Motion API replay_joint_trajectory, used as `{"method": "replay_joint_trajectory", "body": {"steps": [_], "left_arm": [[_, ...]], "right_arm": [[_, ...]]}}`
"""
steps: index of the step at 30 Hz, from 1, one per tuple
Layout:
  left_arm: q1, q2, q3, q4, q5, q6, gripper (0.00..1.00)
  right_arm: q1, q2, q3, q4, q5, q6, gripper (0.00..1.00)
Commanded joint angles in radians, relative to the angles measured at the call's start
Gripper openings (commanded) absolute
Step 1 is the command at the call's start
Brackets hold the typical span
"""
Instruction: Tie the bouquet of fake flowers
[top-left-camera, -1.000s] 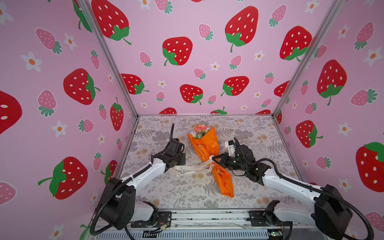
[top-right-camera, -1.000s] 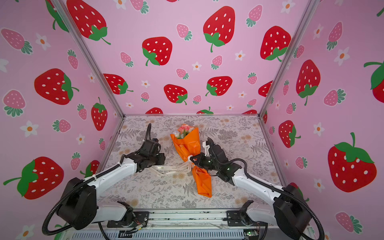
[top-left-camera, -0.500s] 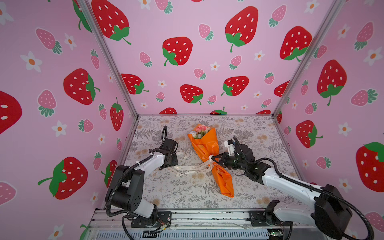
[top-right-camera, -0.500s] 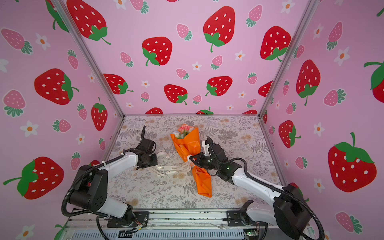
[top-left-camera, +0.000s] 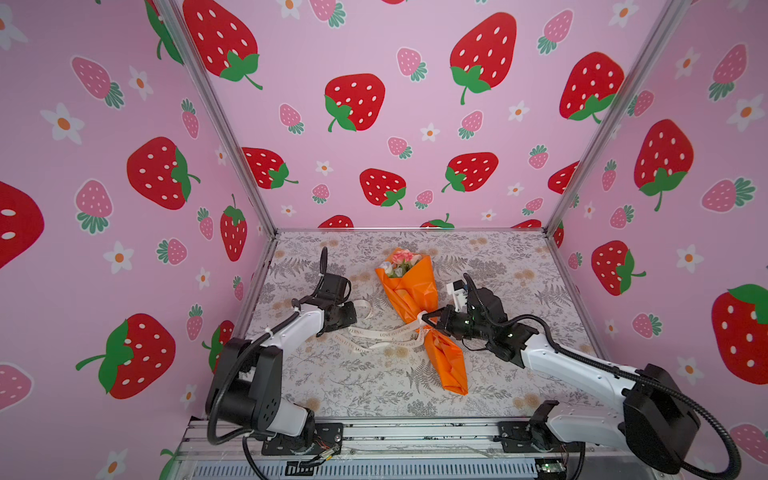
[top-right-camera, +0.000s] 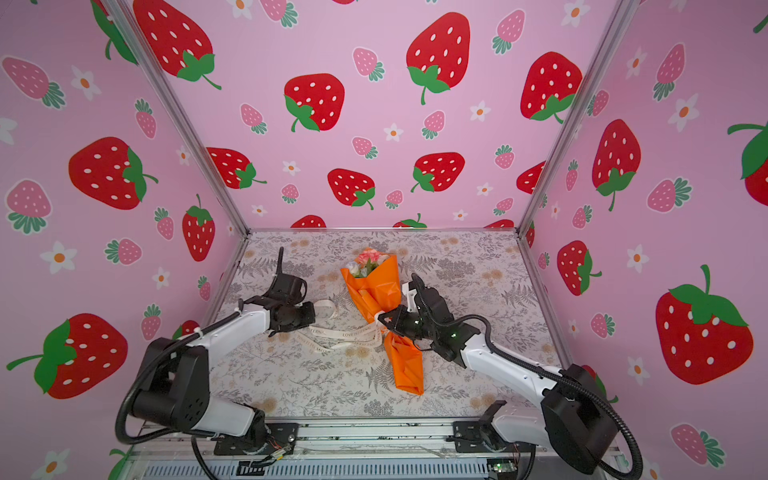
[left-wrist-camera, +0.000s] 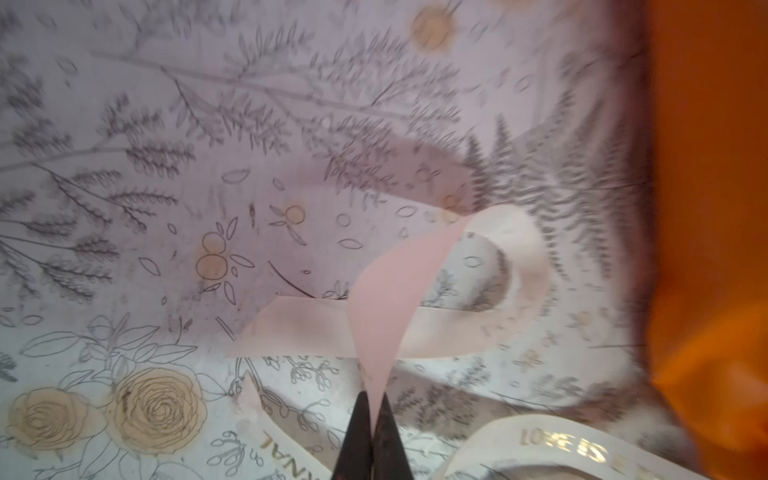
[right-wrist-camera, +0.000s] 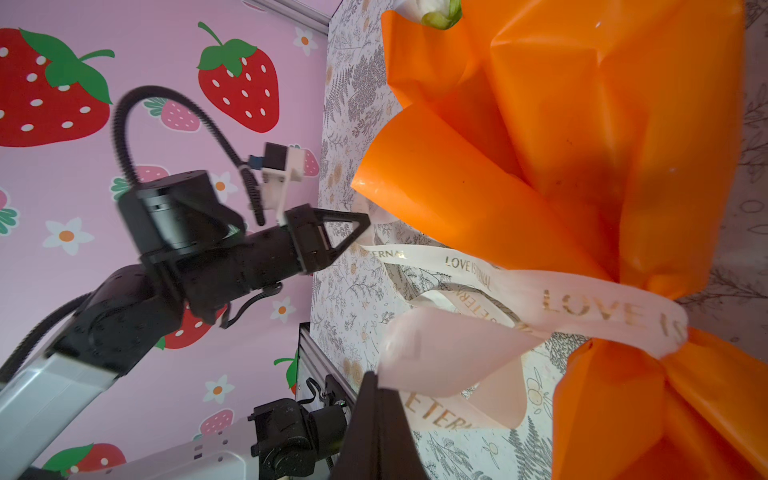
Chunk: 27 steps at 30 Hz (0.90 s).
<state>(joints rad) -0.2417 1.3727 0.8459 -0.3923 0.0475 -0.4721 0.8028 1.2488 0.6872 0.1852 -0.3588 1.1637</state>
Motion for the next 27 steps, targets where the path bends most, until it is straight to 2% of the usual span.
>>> {"method": "replay_joint_trajectory", "body": {"steps": [1, 4, 6, 9, 13, 16, 22, 27], "left_arm": [[-0.017, -0.204, -0.005, -0.001, 0.079, 0.031, 0.00], [-0.059, -0.349, -0.026, -0.014, 0.121, 0.046, 0.00], [-0.119, -0.427, -0.045, -0.006, 0.153, 0.083, 0.00], [-0.304, -0.521, -0.074, 0.054, 0.180, 0.196, 0.00], [-0.592, -0.595, -0.107, 0.207, 0.104, 0.417, 0.00], [-0.691, -0.544, -0.073, 0.254, 0.136, 0.555, 0.00], [-0.795, -0.289, 0.174, 0.148, 0.269, 0.720, 0.00], [-0.849, -0.102, 0.340, 0.089, 0.291, 0.848, 0.00]], "right_arm": [[-0.017, 0.020, 0.047, -0.001, 0.013, -0.027, 0.00], [-0.044, 0.039, 0.068, -0.003, -0.010, -0.044, 0.00], [-0.063, 0.053, 0.084, 0.003, -0.031, -0.054, 0.00], [-0.087, 0.075, 0.117, -0.002, -0.069, -0.074, 0.00], [-0.107, 0.101, 0.146, -0.006, -0.111, -0.090, 0.00], [-0.112, 0.116, 0.155, -0.007, -0.138, -0.101, 0.00], [-0.145, 0.124, 0.151, 0.002, -0.205, -0.119, 0.00], [-0.183, 0.126, 0.130, 0.025, -0.254, -0.128, 0.00]]}}
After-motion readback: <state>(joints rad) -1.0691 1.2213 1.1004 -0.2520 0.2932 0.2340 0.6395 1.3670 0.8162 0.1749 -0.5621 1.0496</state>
